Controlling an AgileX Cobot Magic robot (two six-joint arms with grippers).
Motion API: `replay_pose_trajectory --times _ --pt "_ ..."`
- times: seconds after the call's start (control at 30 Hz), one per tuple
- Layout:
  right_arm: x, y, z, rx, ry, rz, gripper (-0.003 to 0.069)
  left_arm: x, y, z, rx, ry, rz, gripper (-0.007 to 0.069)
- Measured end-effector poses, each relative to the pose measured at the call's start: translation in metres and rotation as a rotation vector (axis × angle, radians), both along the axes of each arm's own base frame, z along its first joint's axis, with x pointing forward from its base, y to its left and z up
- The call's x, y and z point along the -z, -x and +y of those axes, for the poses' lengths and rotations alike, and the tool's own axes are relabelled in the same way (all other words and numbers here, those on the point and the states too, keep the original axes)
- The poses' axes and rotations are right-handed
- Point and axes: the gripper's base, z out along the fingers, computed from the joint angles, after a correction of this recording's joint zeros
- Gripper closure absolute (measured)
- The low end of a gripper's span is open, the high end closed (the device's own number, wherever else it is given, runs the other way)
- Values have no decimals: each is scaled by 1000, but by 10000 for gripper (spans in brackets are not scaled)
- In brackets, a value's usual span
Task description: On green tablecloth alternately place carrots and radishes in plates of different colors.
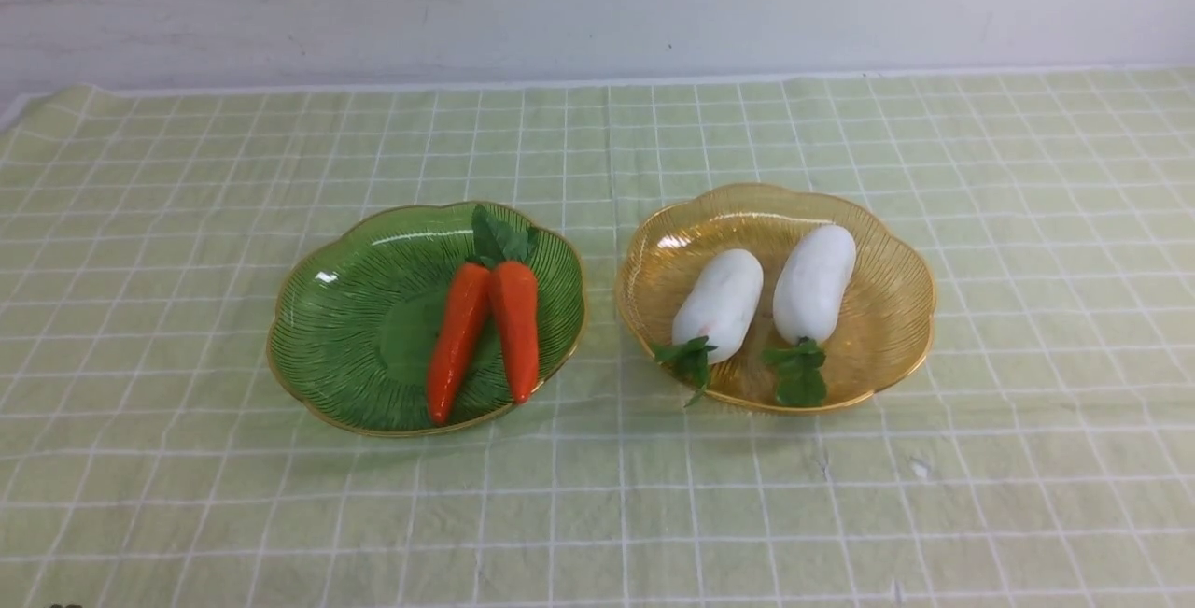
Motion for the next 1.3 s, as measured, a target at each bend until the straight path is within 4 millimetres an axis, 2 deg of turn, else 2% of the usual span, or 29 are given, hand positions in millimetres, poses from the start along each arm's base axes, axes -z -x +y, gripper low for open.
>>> replay_pose_trajectory --times 0.8,0.87,0.93,1.07,1.13,1.3 --pt "0 0 0 0 0 -1 673 1 0 0 -2 -1 7 632" --pt "1 -1 0 14 28 9 673 1 0 0 -2 -1 7 632" --pt "5 -3 1 58 128 50 673 1 0 0 -2 -1 7 632" --pt "19 -9 2 113 289 202 673 1 0 0 -2 -1 8 632" --pt "33 -15 1 130 349 308 673 1 0 0 -2 -1 8 632" --pt "104 -38 0 131 372 590 673 1 0 0 -2 -1 8 632"
